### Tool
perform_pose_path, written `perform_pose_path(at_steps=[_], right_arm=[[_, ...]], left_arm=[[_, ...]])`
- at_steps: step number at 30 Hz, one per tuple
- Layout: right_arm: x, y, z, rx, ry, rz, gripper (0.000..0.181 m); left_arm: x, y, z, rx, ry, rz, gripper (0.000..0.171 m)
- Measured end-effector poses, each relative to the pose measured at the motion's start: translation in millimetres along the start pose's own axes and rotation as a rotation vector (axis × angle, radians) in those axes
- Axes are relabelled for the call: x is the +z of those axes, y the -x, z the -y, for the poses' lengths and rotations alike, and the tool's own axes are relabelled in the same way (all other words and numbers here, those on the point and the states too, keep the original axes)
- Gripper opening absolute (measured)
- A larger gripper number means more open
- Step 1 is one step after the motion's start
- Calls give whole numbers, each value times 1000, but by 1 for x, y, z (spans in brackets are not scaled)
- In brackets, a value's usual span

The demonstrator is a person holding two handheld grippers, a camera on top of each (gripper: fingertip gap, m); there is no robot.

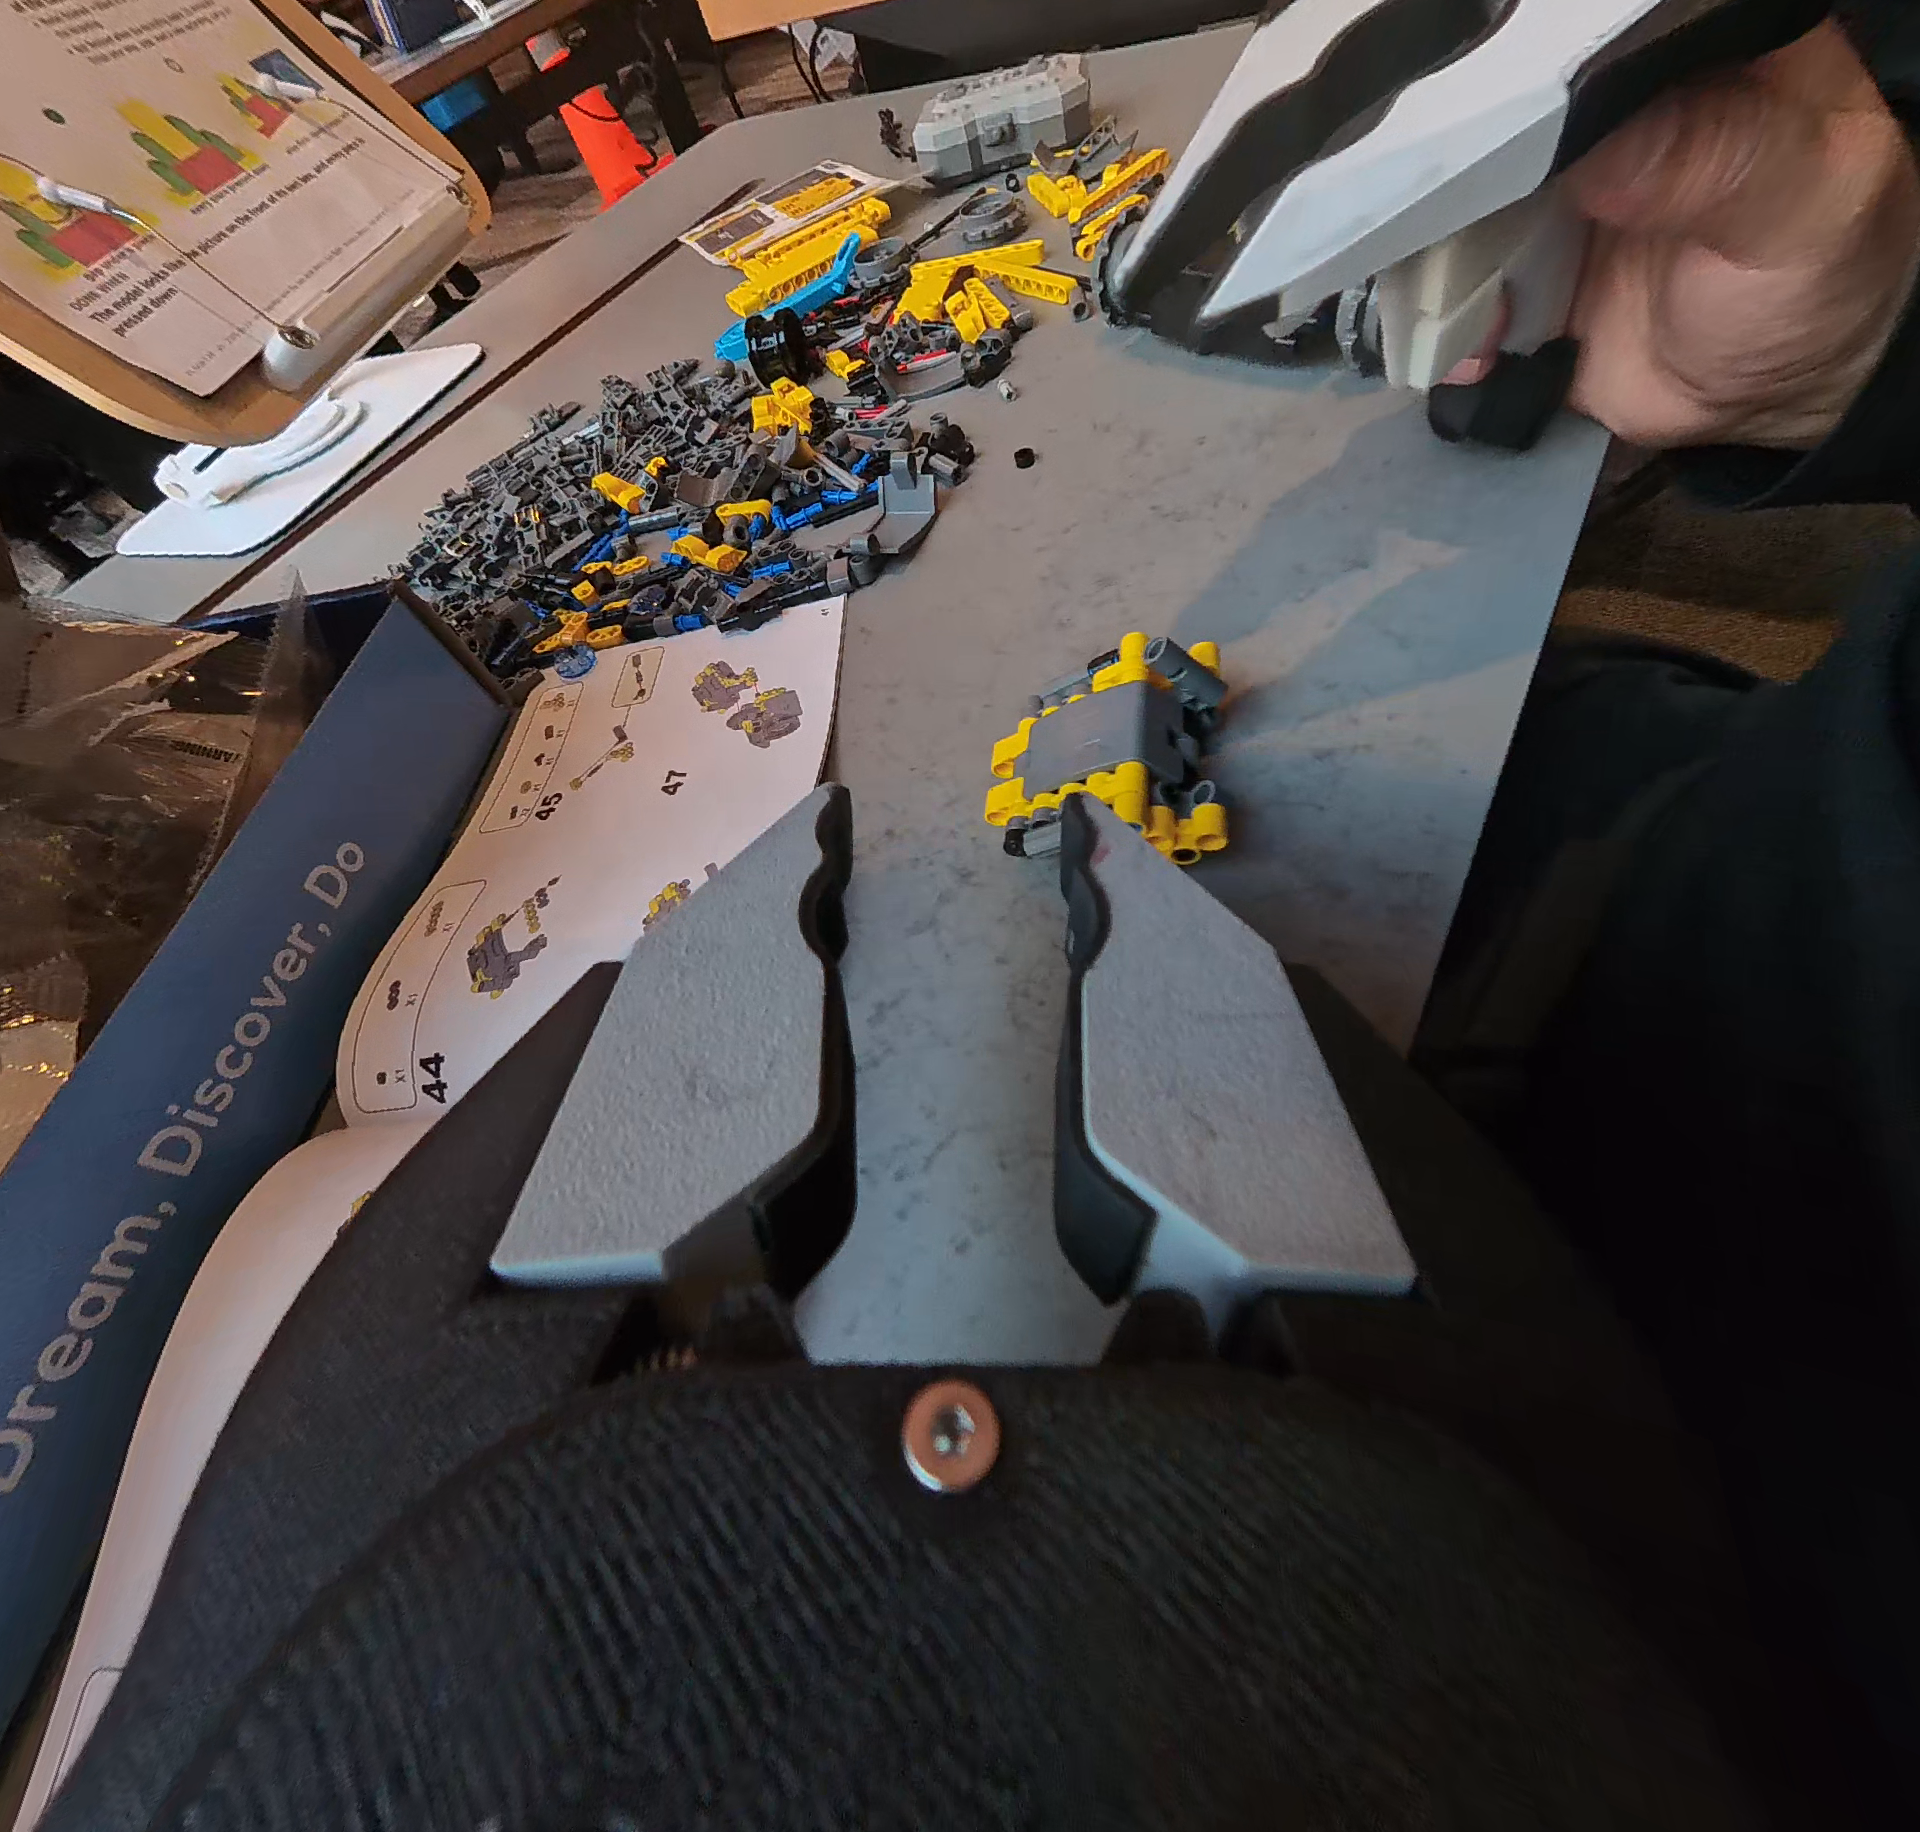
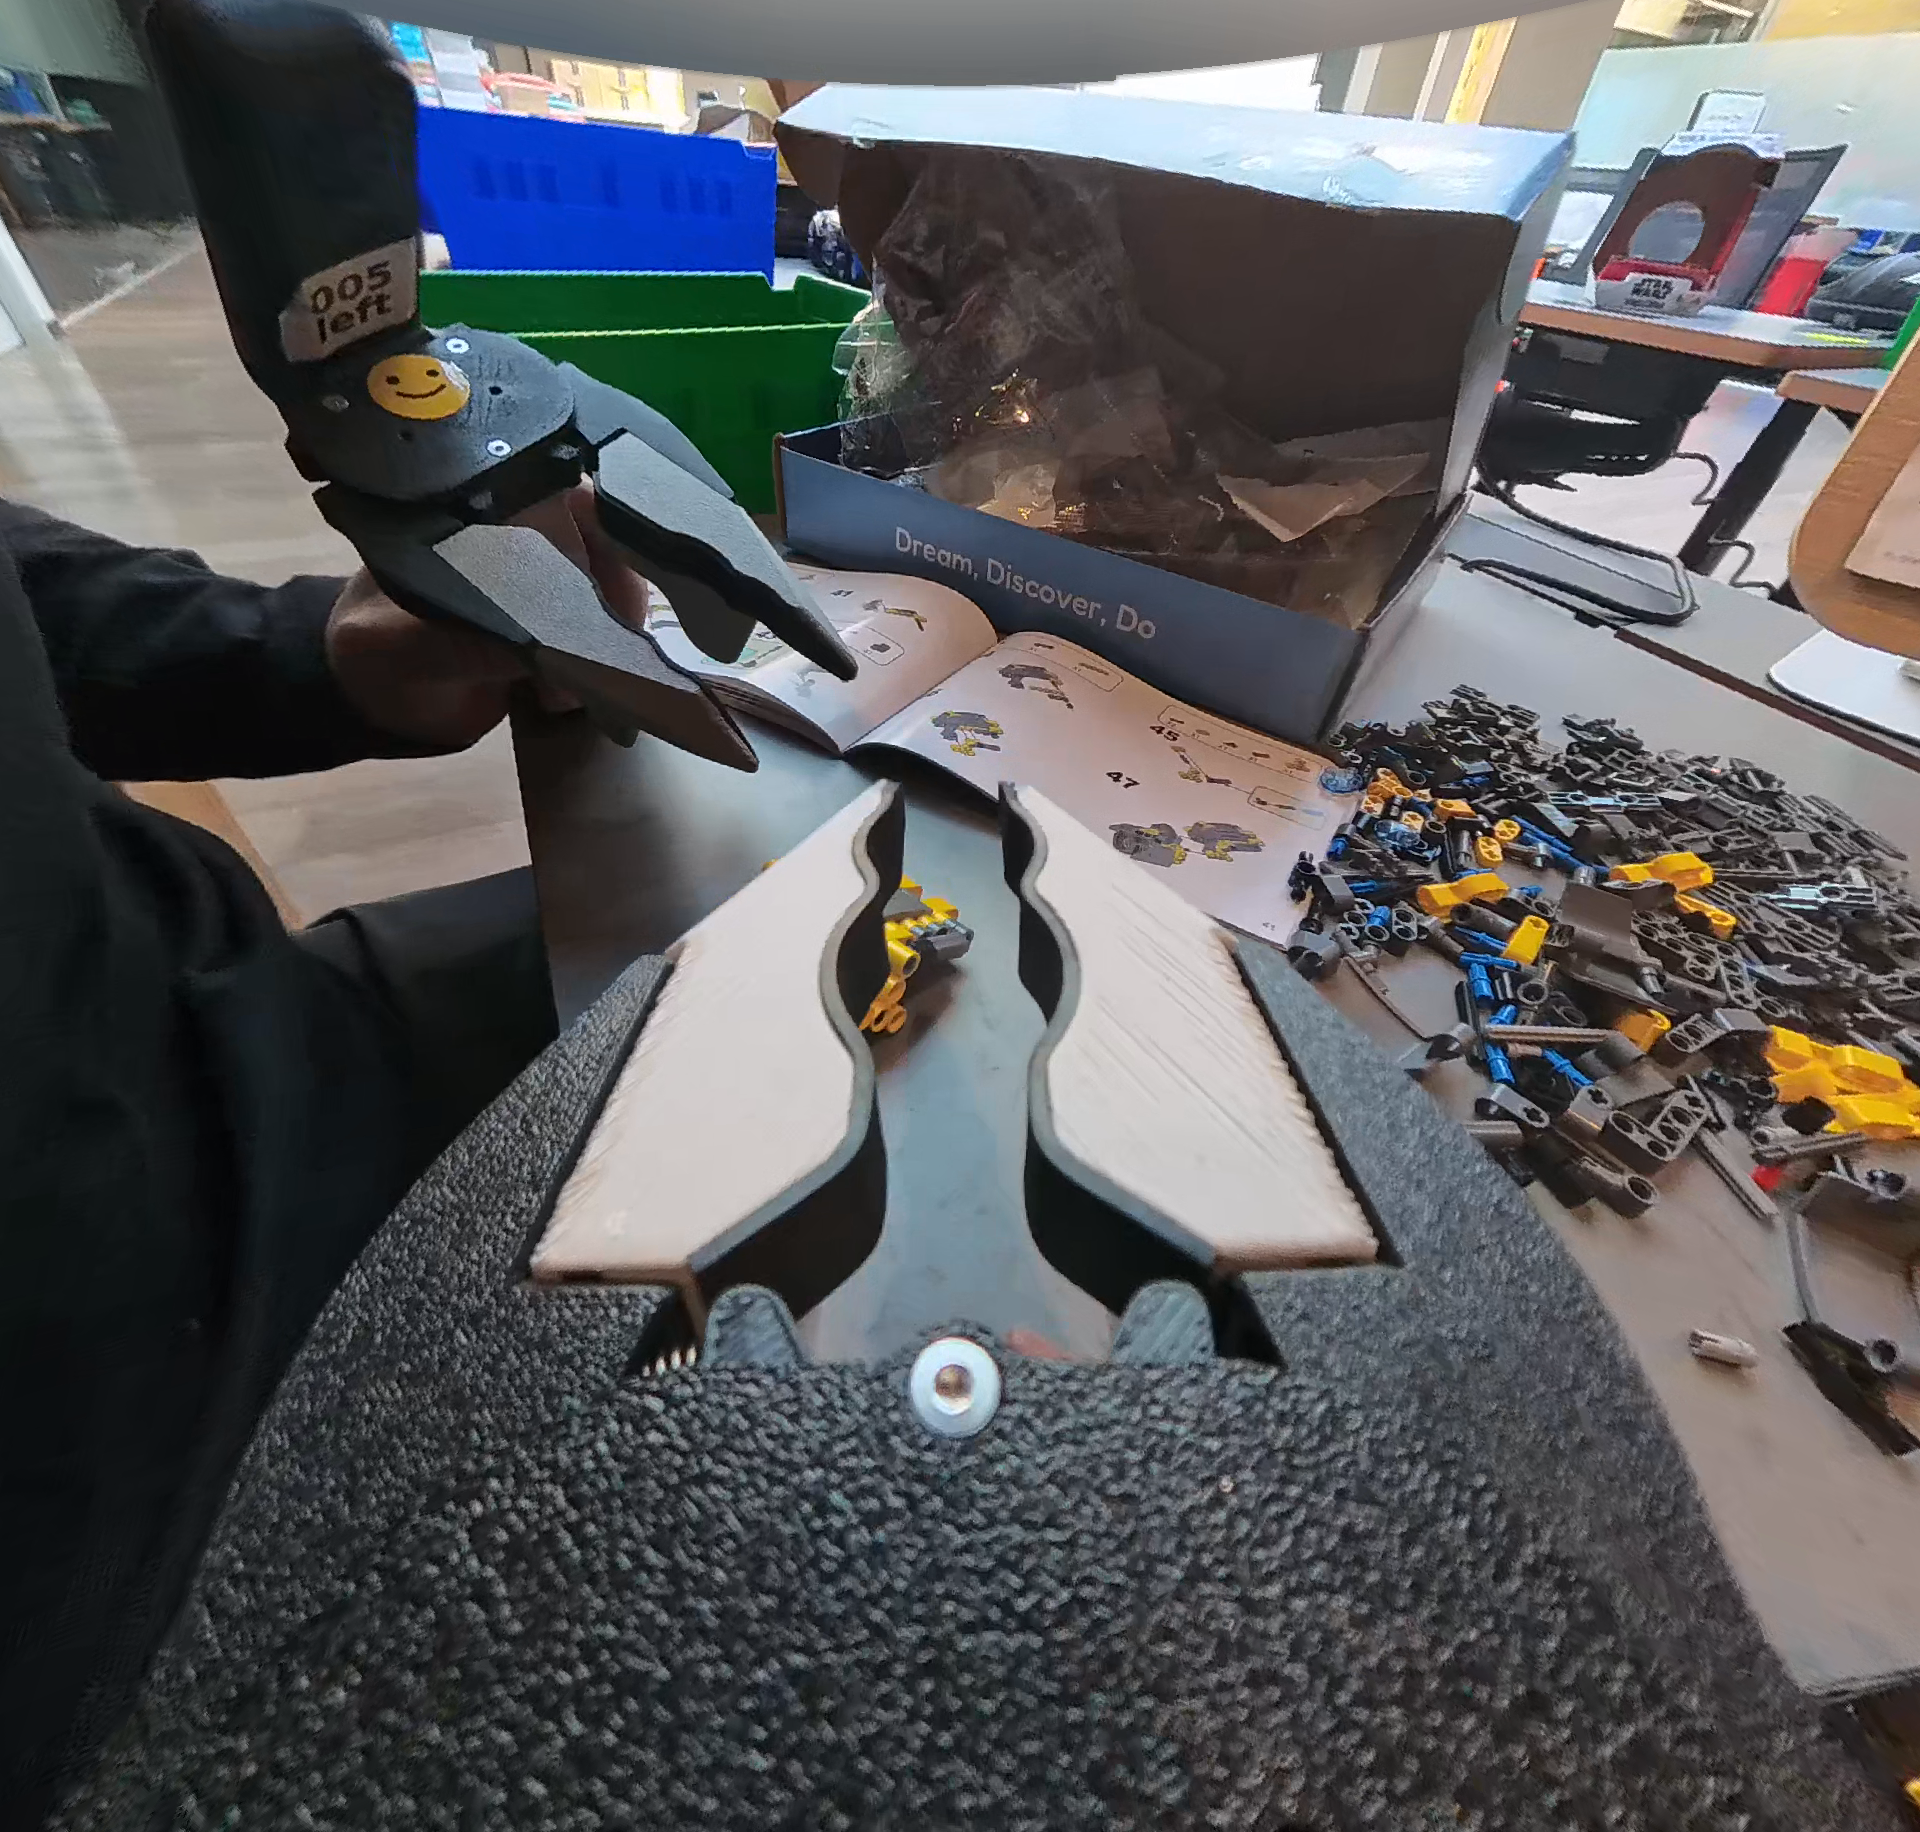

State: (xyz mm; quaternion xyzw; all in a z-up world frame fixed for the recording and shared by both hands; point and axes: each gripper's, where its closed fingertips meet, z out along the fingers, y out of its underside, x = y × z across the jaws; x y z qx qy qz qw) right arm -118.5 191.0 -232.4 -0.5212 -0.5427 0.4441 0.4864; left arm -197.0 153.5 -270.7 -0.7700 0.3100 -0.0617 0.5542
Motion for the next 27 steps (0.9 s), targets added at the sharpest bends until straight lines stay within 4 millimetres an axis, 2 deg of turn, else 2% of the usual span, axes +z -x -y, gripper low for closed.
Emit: perform_pose_path(at_steps=[18, 23, 27], right_arm=[[10, 7, -12, -84, 91, -7, 18], [14, 9, -18, -65, 132, 22, 23], [14, 9, -18, -53, 136, 29, 25]], left_arm=[[-2, -2, 3, 0, -24, -18, 38], [2, -8, -2, -20, 17, -85, 34], [6, -17, -8, -76, 71, -204, 34]])
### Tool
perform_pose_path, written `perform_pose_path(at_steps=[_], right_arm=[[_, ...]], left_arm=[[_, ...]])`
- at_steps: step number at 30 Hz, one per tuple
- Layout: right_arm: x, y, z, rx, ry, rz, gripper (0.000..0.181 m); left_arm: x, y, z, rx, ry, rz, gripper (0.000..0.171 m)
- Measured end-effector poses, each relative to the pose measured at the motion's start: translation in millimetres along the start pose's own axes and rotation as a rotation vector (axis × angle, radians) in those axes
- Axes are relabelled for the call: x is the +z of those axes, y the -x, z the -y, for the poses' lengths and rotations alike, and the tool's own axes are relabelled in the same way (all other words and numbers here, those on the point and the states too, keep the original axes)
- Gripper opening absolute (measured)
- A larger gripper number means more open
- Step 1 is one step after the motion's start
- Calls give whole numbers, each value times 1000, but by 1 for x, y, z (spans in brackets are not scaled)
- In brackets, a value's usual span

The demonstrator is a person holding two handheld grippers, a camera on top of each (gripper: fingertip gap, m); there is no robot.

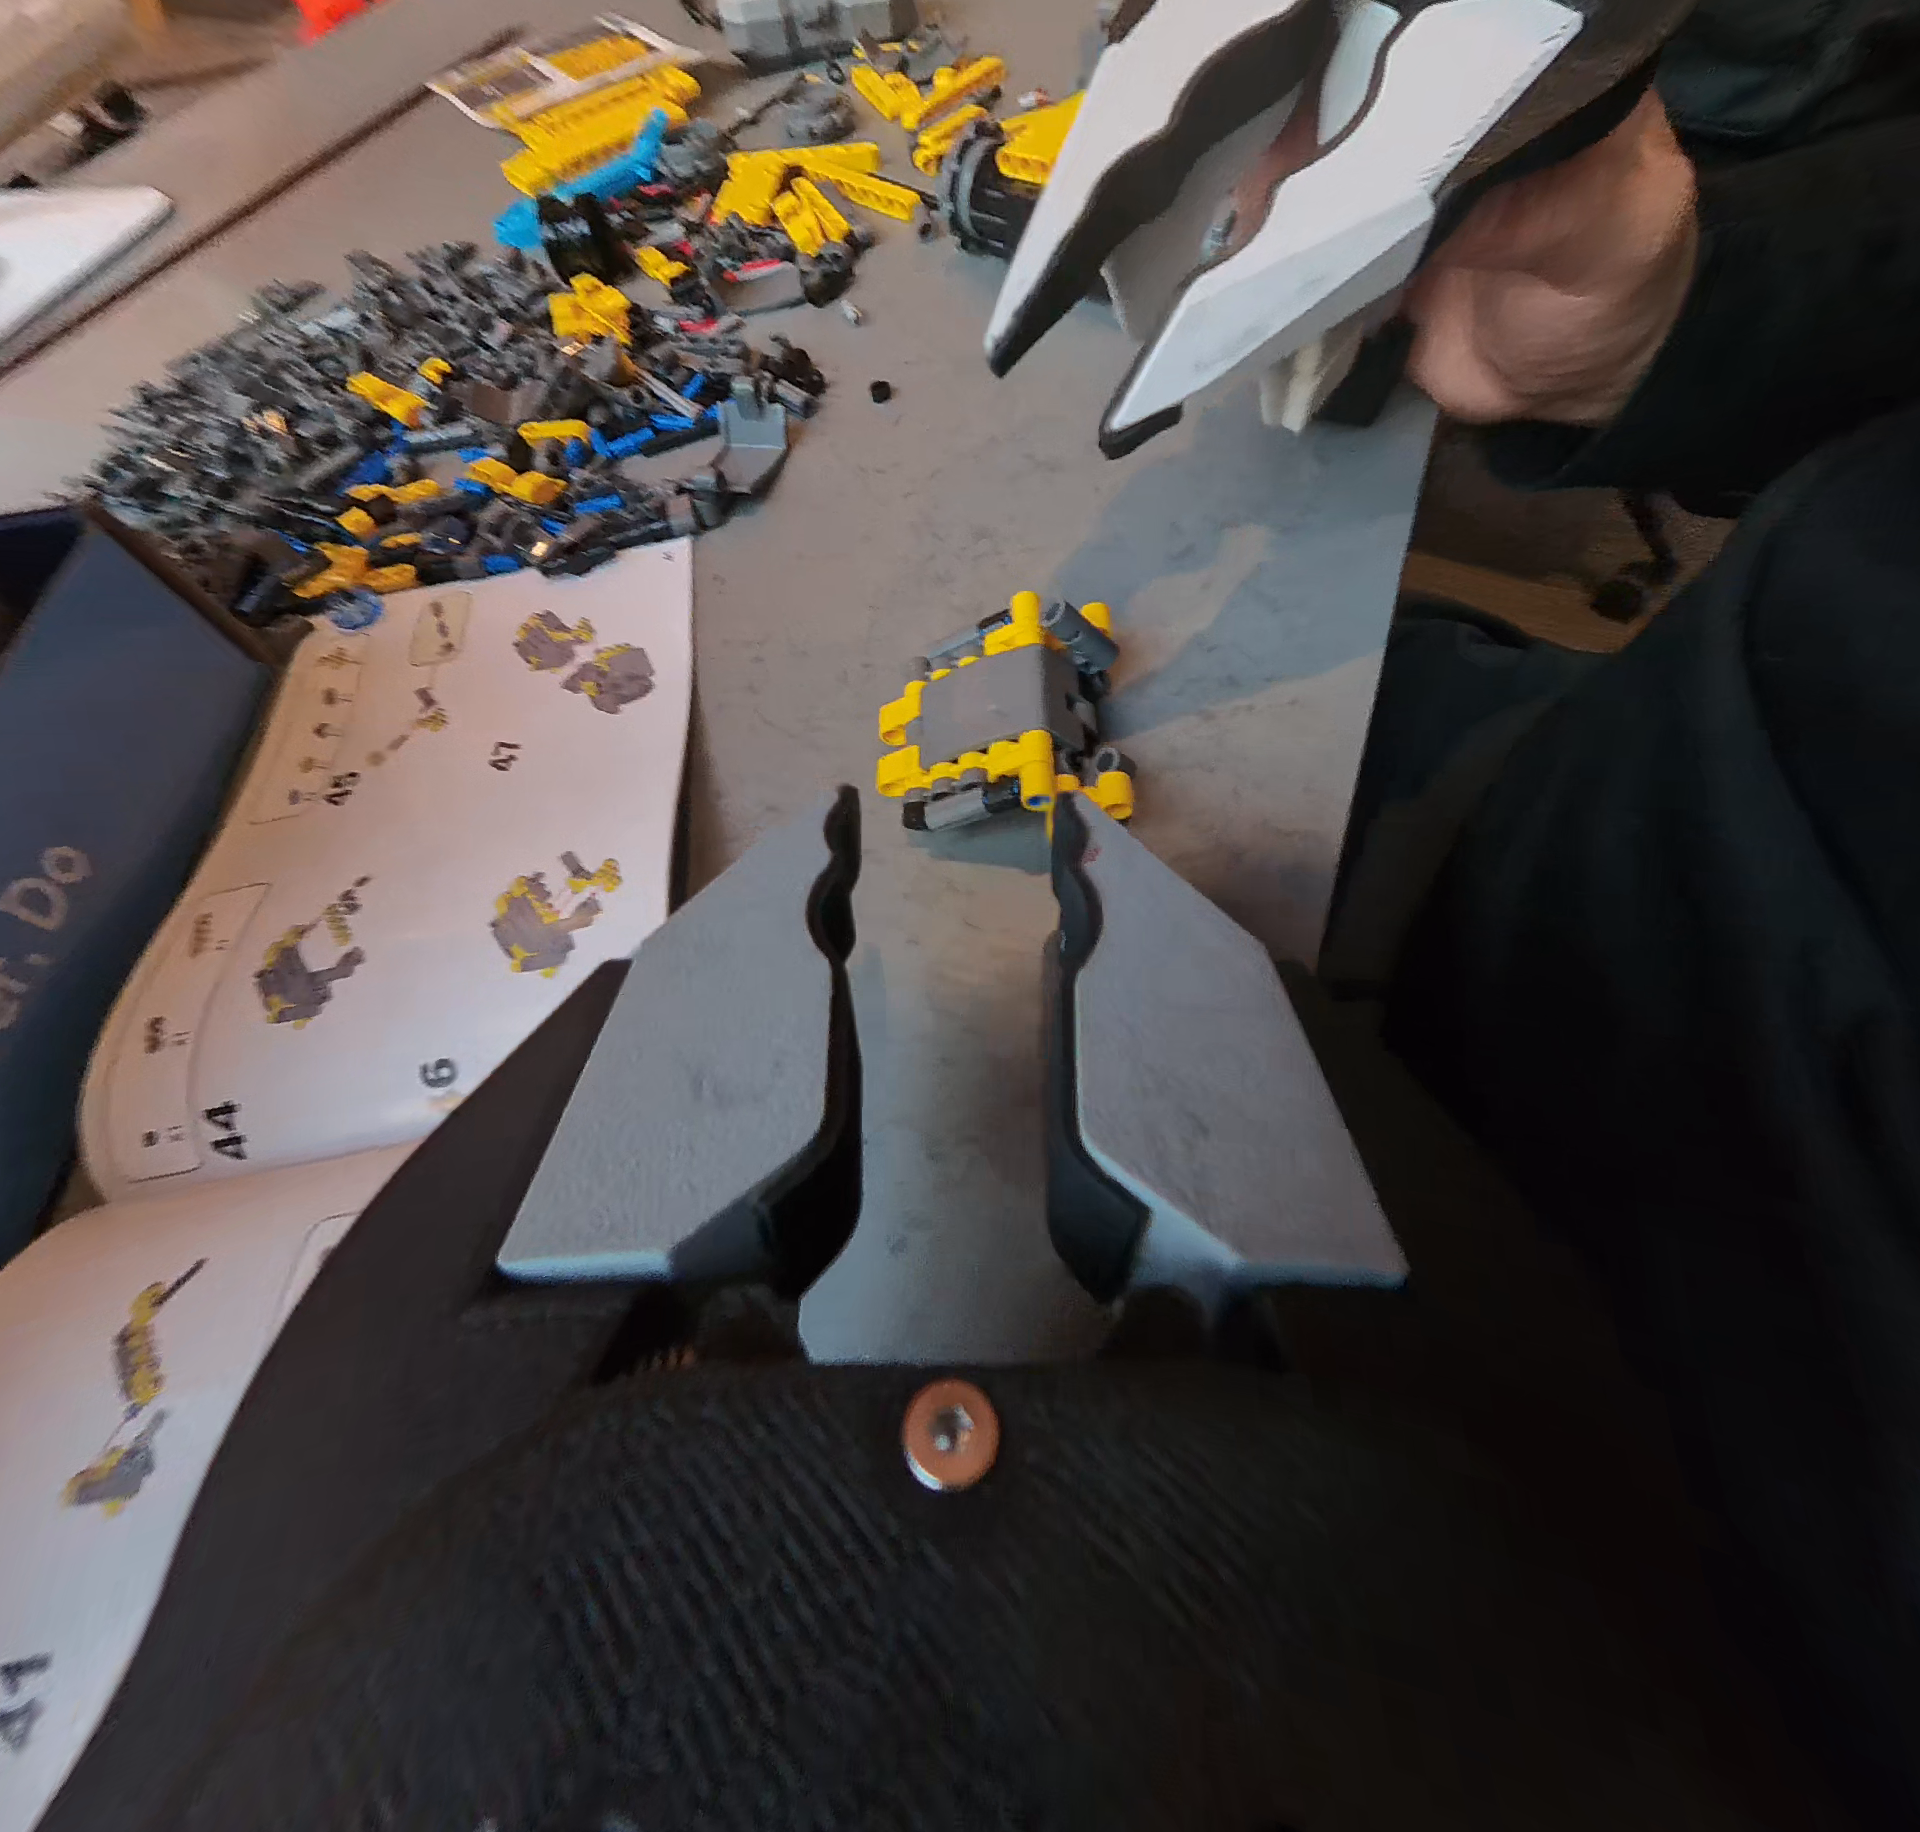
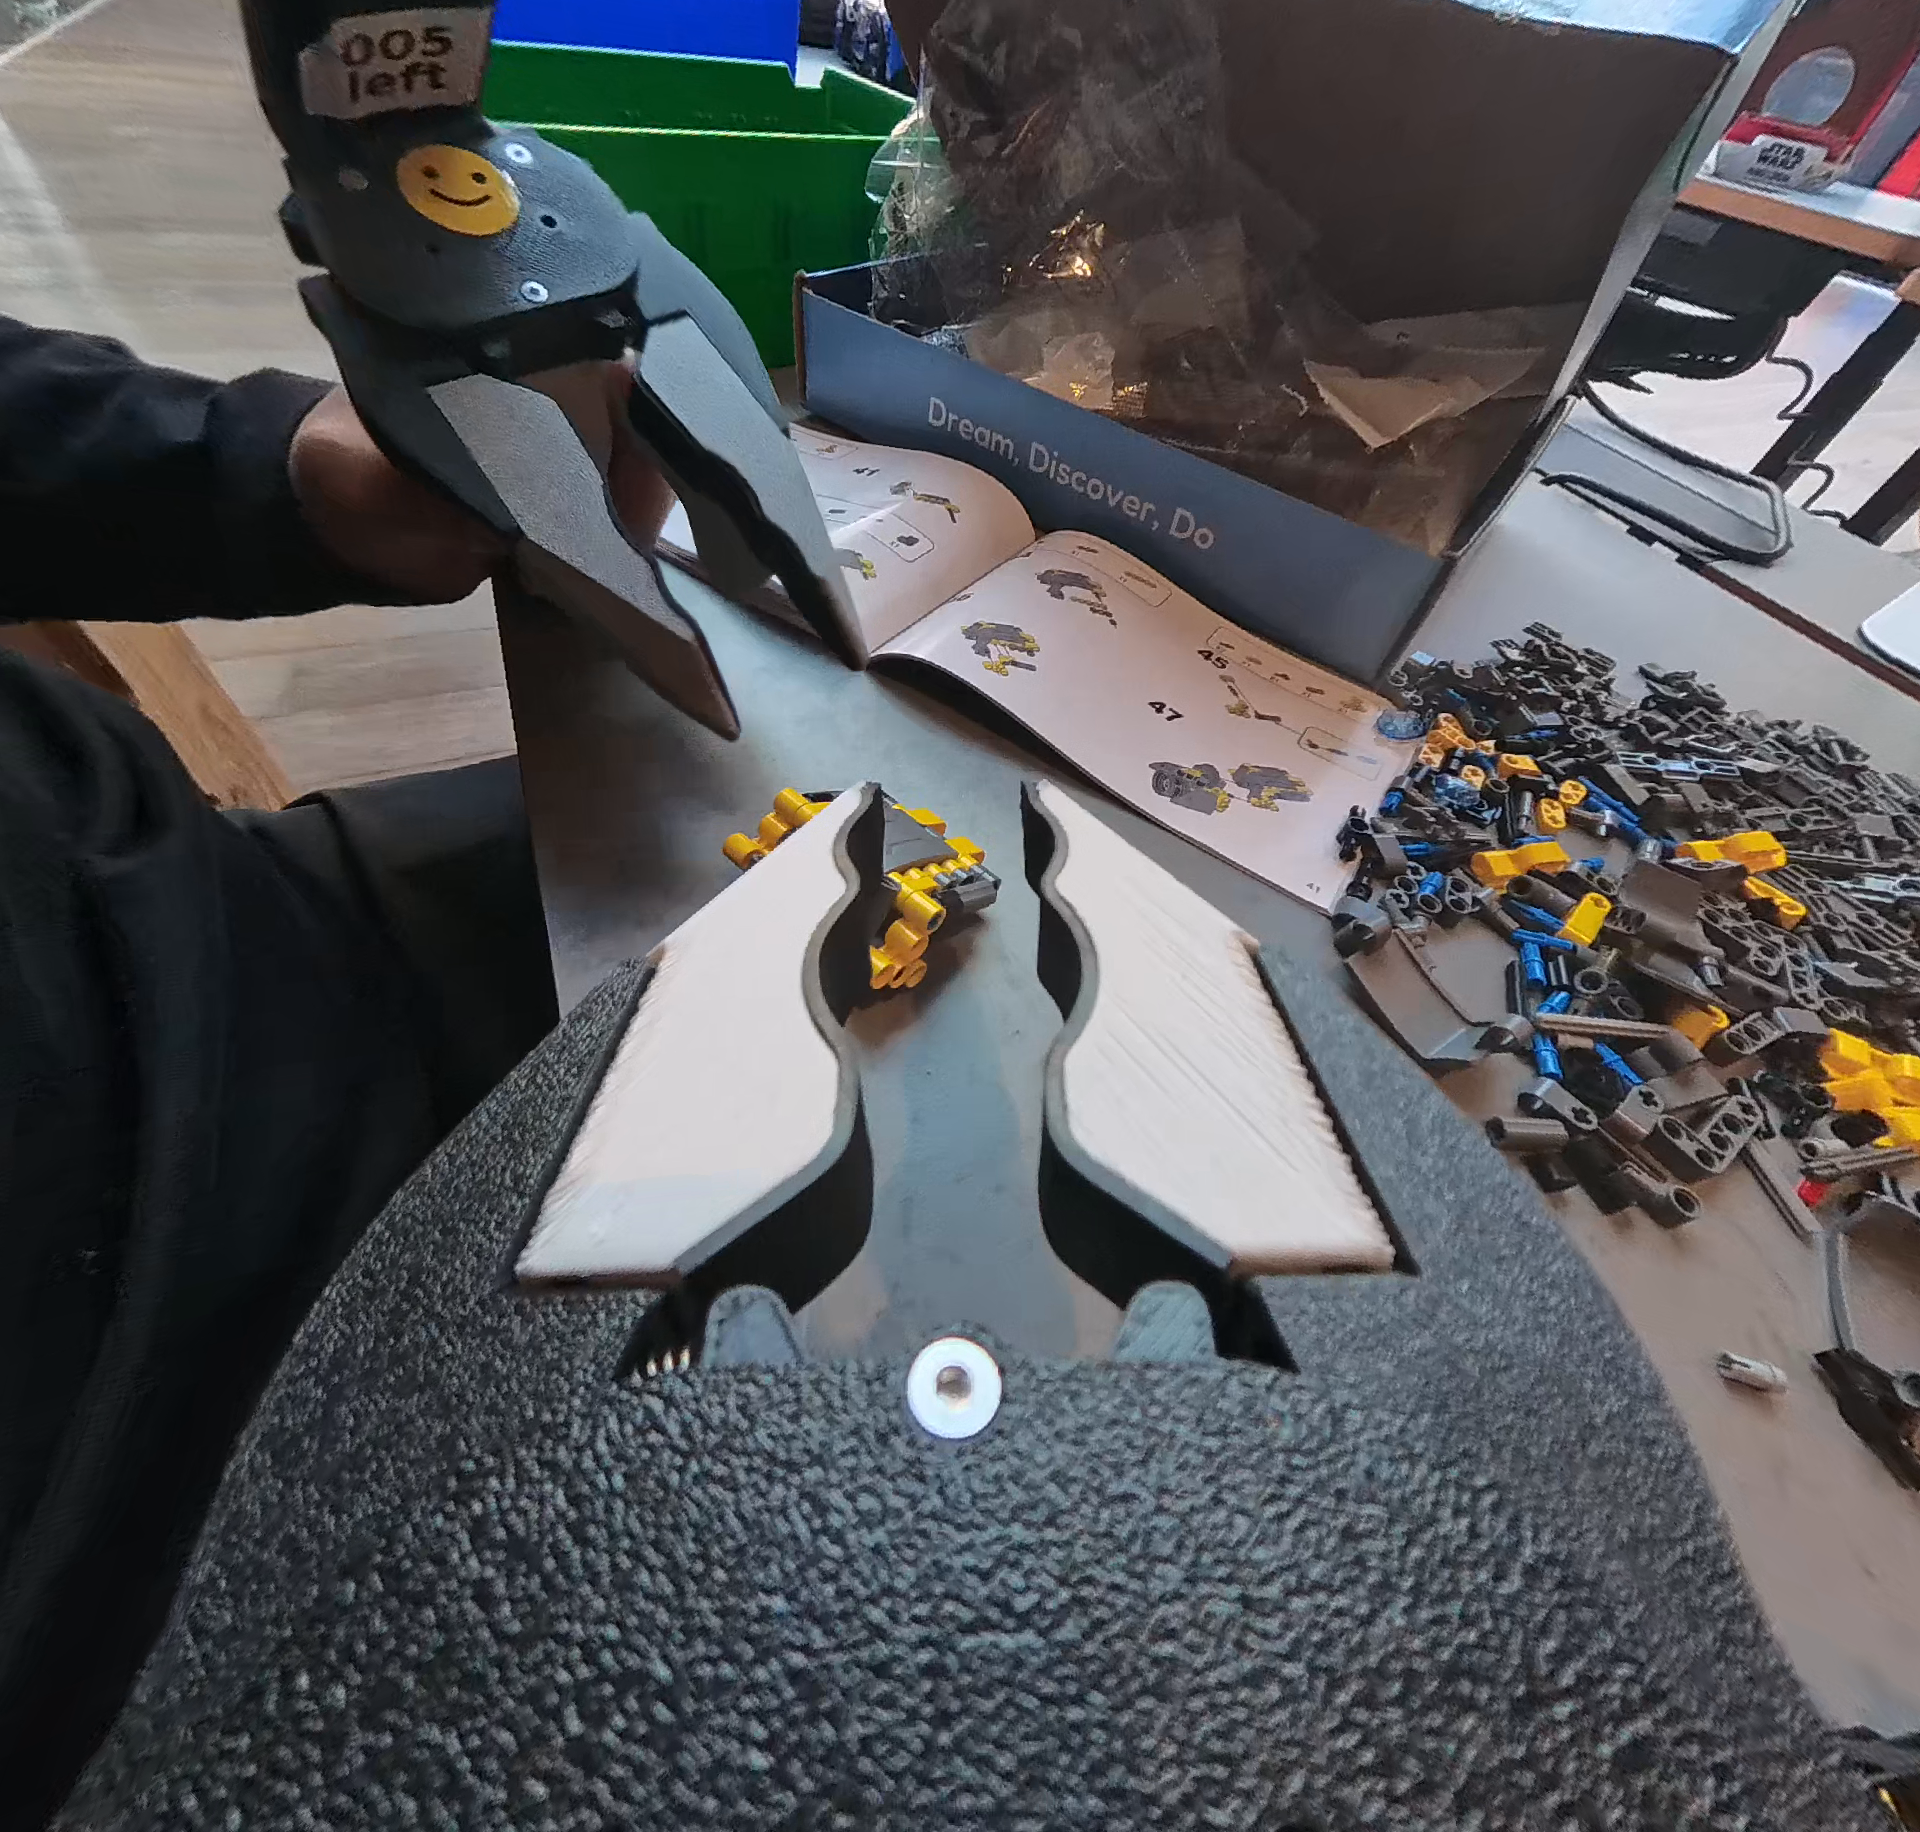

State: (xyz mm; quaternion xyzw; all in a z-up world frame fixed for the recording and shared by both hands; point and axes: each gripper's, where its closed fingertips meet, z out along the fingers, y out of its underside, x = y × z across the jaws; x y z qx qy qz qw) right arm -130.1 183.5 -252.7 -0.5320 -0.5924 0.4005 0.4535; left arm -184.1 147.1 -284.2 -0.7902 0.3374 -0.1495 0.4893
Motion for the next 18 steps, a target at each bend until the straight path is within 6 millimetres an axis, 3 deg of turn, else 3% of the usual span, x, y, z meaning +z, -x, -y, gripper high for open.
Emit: perform_pose_path(at_steps=[18], right_arm=[[-1, 0, 1, -4, -5, -9, 25]], left_arm=[[-1, -4, 1, 15, -7, -23, 32]])
